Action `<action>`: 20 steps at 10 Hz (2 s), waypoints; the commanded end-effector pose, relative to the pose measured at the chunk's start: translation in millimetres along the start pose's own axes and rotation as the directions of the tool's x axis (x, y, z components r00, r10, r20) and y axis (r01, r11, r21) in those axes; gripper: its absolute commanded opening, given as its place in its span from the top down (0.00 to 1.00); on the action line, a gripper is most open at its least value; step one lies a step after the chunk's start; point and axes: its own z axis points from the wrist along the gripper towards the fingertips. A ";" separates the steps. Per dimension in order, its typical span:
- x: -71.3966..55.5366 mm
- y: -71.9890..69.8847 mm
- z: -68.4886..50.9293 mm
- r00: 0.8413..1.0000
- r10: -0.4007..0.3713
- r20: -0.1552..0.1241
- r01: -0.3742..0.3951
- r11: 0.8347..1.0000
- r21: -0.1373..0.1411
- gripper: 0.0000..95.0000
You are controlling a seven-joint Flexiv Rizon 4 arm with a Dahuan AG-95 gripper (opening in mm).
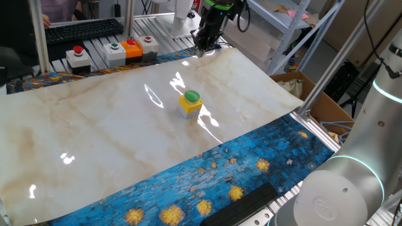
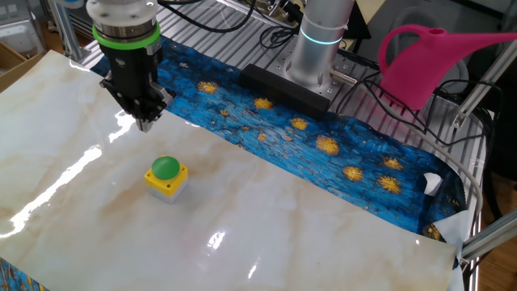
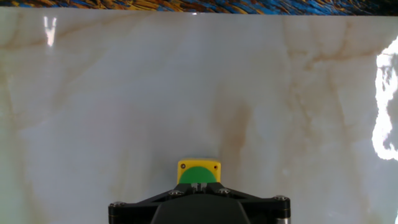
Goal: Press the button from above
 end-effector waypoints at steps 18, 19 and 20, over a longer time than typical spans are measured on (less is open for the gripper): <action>-2.5 0.3 -0.2 0.989 0.095 -0.109 -0.088 0.994 0.071 1.00; -2.5 0.3 -0.2 0.990 0.094 -0.108 -0.087 0.994 0.074 1.00; -2.5 0.3 -0.2 0.990 0.092 -0.106 -0.083 0.993 0.080 1.00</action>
